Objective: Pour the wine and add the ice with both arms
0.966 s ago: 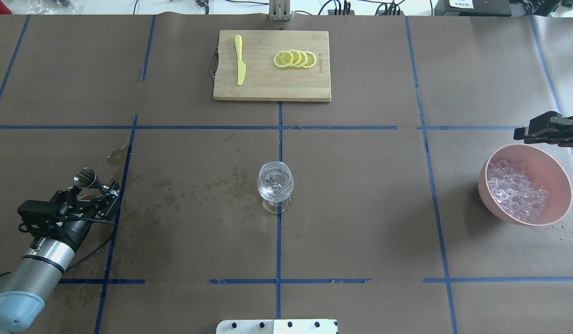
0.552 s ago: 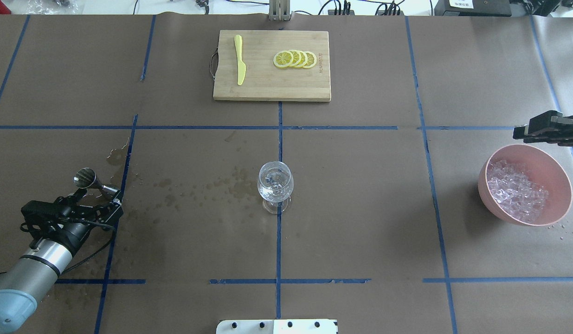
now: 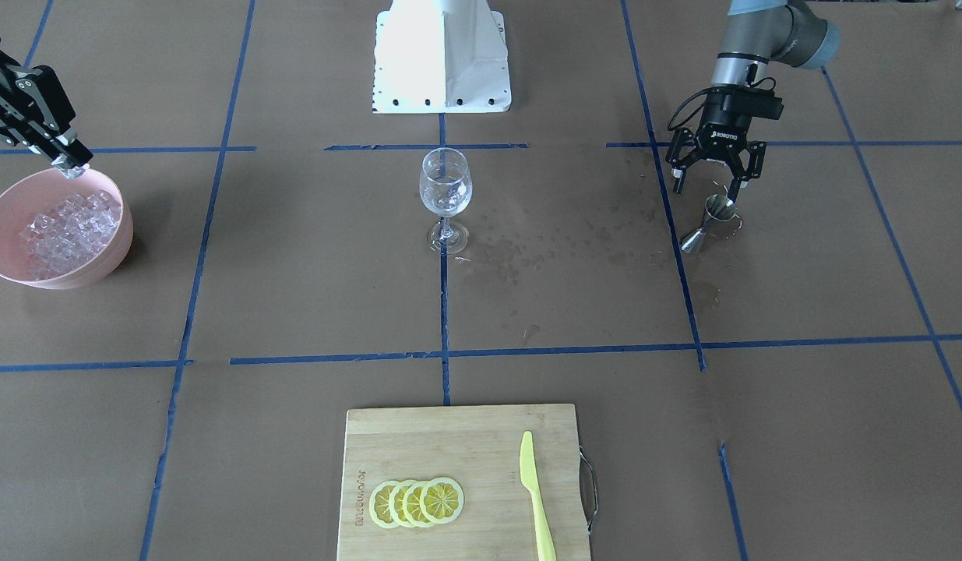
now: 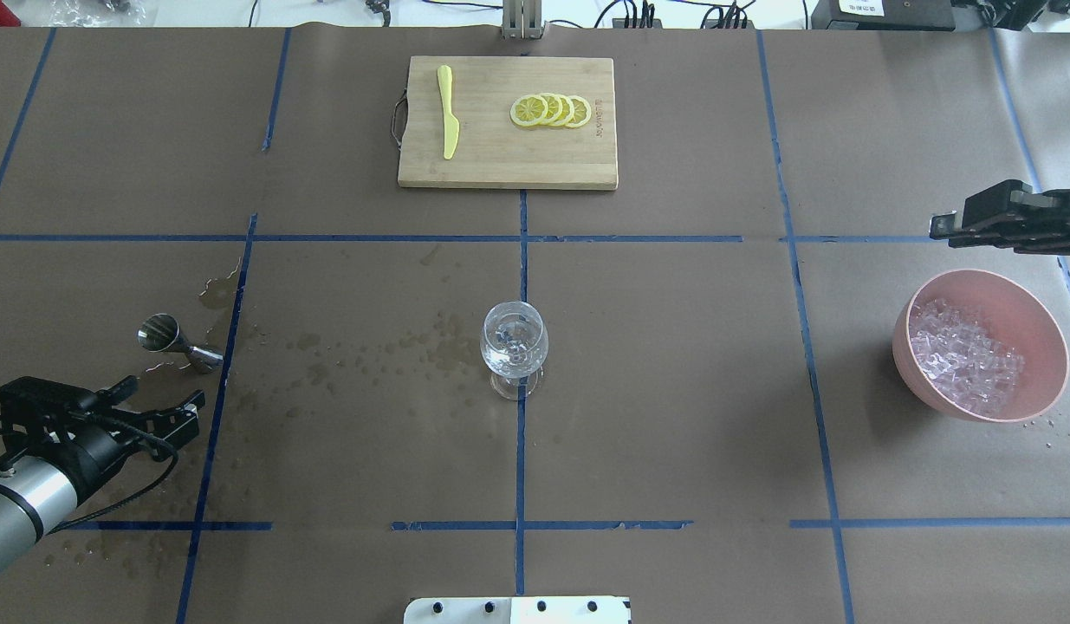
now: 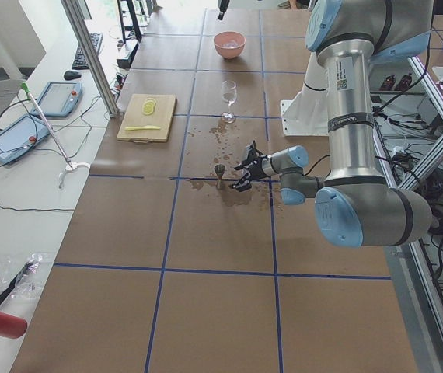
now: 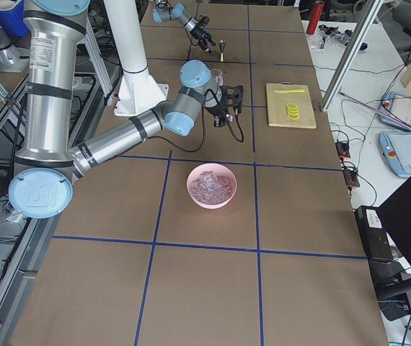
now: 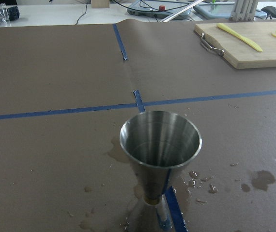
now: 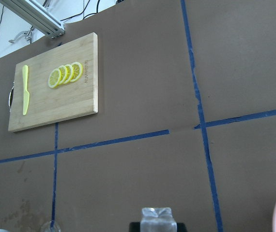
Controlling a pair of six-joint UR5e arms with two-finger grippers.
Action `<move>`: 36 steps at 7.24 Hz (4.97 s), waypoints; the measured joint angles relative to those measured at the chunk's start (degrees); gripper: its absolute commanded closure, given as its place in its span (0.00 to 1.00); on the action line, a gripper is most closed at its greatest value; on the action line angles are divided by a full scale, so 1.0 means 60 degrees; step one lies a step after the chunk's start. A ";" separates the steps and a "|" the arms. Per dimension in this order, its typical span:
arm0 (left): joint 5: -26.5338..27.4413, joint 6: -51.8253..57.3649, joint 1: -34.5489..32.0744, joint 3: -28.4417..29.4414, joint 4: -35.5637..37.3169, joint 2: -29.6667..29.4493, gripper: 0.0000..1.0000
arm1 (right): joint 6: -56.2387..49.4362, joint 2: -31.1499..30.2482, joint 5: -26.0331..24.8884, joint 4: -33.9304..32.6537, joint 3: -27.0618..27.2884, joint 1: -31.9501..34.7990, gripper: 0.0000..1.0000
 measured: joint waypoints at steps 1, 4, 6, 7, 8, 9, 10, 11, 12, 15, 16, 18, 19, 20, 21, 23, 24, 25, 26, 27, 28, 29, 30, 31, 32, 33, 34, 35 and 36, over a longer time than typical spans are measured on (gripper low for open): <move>-0.0674 -0.0008 -0.0010 -0.0363 0.0258 0.0260 0.00 | 0.0263 0.0354 0.0038 -0.0013 -0.0006 -0.0107 1.00; -0.2769 -0.0003 -0.0067 -0.2159 0.2119 0.0942 0.00 | 0.0940 0.1545 -0.0032 -0.0107 -0.0107 -0.0910 1.00; -0.4020 0.0015 -0.0148 -0.3074 0.3318 0.0987 0.00 | 0.1407 0.2450 -0.0267 -0.0152 -0.0404 -0.1634 1.00; -0.4763 0.0107 -0.0377 -0.3259 0.3593 0.0988 0.00 | 0.1643 0.2935 -0.0613 -0.0185 -0.0590 -0.2072 1.00; -0.5543 0.0413 -0.0815 -0.3368 0.3843 0.0985 0.00 | 0.1842 0.3498 -0.0992 -0.0428 -0.0757 -0.2506 1.00; -0.6038 0.0853 -0.1303 -0.3446 0.4018 0.0982 0.00 | 0.1935 0.4160 -0.1319 -0.0993 -0.0873 -0.2885 1.00; -0.6459 0.1224 -0.1707 -0.3485 0.4103 0.0971 0.00 | 0.1976 0.4822 -0.1788 -0.1685 -0.0946 -0.3351 1.00; -0.7012 0.1553 -0.2173 -0.3508 0.4135 0.0948 0.00 | 0.1990 0.5294 -0.2373 -0.2109 -0.1055 -0.3880 1.00; -0.7438 0.1856 -0.2626 -0.3554 0.4150 0.0927 0.00 | 0.1995 0.5642 -0.2867 -0.2283 -0.1264 -0.4340 1.00; -0.8831 0.2305 -0.3709 -0.3752 0.4165 0.0867 0.00 | 0.1998 0.6099 -0.3878 -0.2396 -0.1767 -0.5382 1.00; -0.9118 0.2403 -0.3900 -0.3862 0.4216 0.0852 0.00 | 0.1998 0.6149 -0.4077 -0.2467 -0.1824 -0.5596 1.00; -0.9593 0.2472 -0.4123 -0.3995 0.4621 0.0655 0.00 | 0.1998 0.6188 -0.4234 -0.2624 -0.1854 -0.5838 1.00; -0.9717 0.2495 -0.4185 -0.4070 0.4785 0.0589 0.00 | 0.1998 0.6208 -0.4294 -0.2643 -0.1870 -0.5894 0.76; -0.9784 0.2522 -0.4247 -0.4180 0.4959 0.0552 0.00 | 0.1998 0.6231 -0.4328 -0.2650 -0.1891 -0.5918 0.38; -0.9939 0.2602 -0.4376 -0.4314 0.5253 0.0455 0.00 | 0.2001 0.6241 -0.4340 -0.2652 -0.1899 -0.5923 0.07; -1.0409 0.3357 -0.5195 -0.4517 0.6477 -0.0238 0.00 | 0.2104 0.6248 -0.4357 -0.2653 -0.1898 -0.5930 0.02; -1.0496 0.3866 -0.5731 -0.4565 0.7312 -0.0774 0.00 | 0.2217 0.6248 -0.4358 -0.2653 -0.1890 -0.5930 0.01; -1.0527 0.4215 -0.6173 -0.4586 0.8117 -0.1363 0.00 | 0.2274 0.6249 -0.4352 -0.2653 -0.1866 -0.5930 0.01; -1.0536 0.4468 -0.6526 -0.4584 0.9026 -0.2072 0.00 | 0.2295 0.6246 -0.4339 -0.2668 -0.1803 -0.5929 0.01; -1.0539 0.4944 -0.6955 -0.4546 1.0282 -0.3064 0.00 | 0.2302 0.6244 -0.4319 -0.2840 -0.1650 -0.5922 0.00; -1.0537 0.5749 -0.7563 -0.4369 1.1689 -0.4261 0.00 | 0.2301 0.6238 -0.4302 -0.3281 -0.1376 -0.5904 0.00; -1.0534 0.6540 -0.8173 -0.4014 1.2781 -0.5291 0.00 | 0.2277 0.6228 -0.4255 -0.3829 -0.1072 -0.5807 0.00; -1.0548 0.6962 -0.8532 -0.3631 1.3242 -0.5824 0.00 | 0.2223 0.6198 -0.4088 -0.4276 -0.0884 -0.5524 0.00; -1.0609 0.7128 -0.8818 -0.3195 1.3194 -0.6042 0.00 | 0.2097 0.6148 -0.3725 -0.4600 -0.0817 -0.5023 0.00; -1.0854 0.7184 -0.9261 -0.2641 1.2779 -0.6124 0.00 | 0.1715 0.6114 -0.3324 -0.4883 -0.0818 -0.4389 0.00; -1.1329 0.7201 -0.9861 -0.2046 1.2244 -0.6140 0.00 | 0.0943 0.6085 -0.3096 -0.5109 -0.0911 -0.3765 0.00; -1.1799 0.7206 -1.0439 -0.1540 1.1822 -0.6124 0.00 | -0.0048 0.5958 -0.2988 -0.5238 -0.1117 -0.3165 0.00; -1.2053 0.7215 -1.0773 -0.1205 1.1594 -0.6088 0.00 | -0.0984 0.5712 -0.2845 -0.5315 -0.1385 -0.2631 0.00; -1.2129 0.7255 -1.0984 -0.0944 1.1505 -0.6056 0.00 | -0.1899 0.5482 -0.2603 -0.5503 -0.1745 -0.2109 0.00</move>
